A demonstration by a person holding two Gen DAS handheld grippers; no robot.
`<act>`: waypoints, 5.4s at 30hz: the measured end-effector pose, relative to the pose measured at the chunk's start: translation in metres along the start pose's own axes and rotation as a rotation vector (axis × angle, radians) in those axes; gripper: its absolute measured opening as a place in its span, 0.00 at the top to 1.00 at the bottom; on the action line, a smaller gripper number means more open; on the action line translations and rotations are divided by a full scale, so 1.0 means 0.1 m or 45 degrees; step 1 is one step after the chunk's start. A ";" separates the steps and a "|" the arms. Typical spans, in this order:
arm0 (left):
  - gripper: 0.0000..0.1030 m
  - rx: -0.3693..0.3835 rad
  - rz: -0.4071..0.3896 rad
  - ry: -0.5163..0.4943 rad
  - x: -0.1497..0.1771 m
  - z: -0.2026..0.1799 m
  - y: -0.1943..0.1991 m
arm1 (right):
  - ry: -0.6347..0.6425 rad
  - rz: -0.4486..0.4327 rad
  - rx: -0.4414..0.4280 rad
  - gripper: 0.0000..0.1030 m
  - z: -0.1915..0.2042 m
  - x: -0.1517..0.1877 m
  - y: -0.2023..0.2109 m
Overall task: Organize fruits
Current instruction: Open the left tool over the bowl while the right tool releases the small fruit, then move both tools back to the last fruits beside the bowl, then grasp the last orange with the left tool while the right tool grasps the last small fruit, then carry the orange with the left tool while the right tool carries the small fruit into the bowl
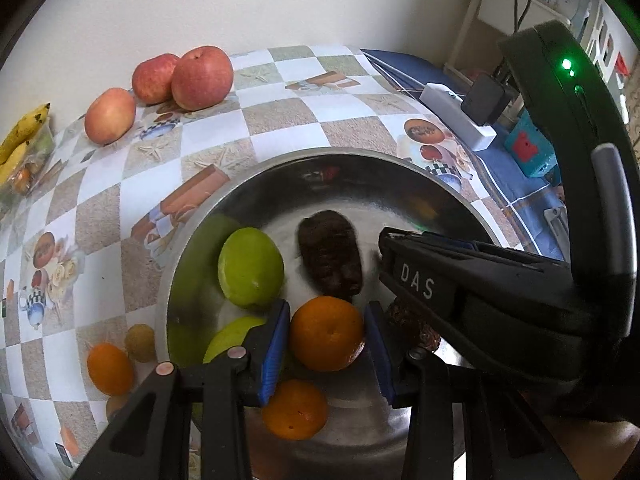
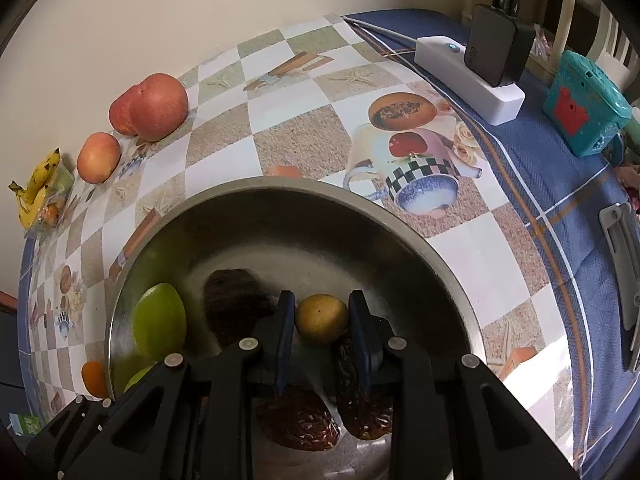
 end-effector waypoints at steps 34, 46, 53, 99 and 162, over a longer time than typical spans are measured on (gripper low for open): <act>0.50 -0.298 -0.099 0.645 0.20 2.03 0.87 | 0.213 -0.076 -0.157 0.62 1.32 0.10 0.47; 0.32 -0.300 -0.117 0.727 0.24 2.21 0.90 | 0.355 -0.050 -0.177 0.62 1.63 0.26 0.40; 0.00 -0.406 -0.125 0.835 0.37 2.44 0.95 | 0.377 -0.072 -0.131 0.12 1.60 0.25 0.36; 0.64 -0.077 -0.095 1.056 0.53 2.46 0.71 | 0.573 -0.005 -0.322 0.48 1.97 0.45 0.28; 0.63 0.178 0.123 0.531 0.49 0.56 0.41 | 0.395 0.196 -0.106 0.73 0.59 0.97 0.40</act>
Point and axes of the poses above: each gripper's, at about its wrist camera, not at the fingertips, and y roughly against the way its jaws point, z to its left, x to its underside, the point moved 8 cm from there along -y, roughly the way its jaws point, and after that the axes turned 6 degrees about -z, right-handed, at the moved point
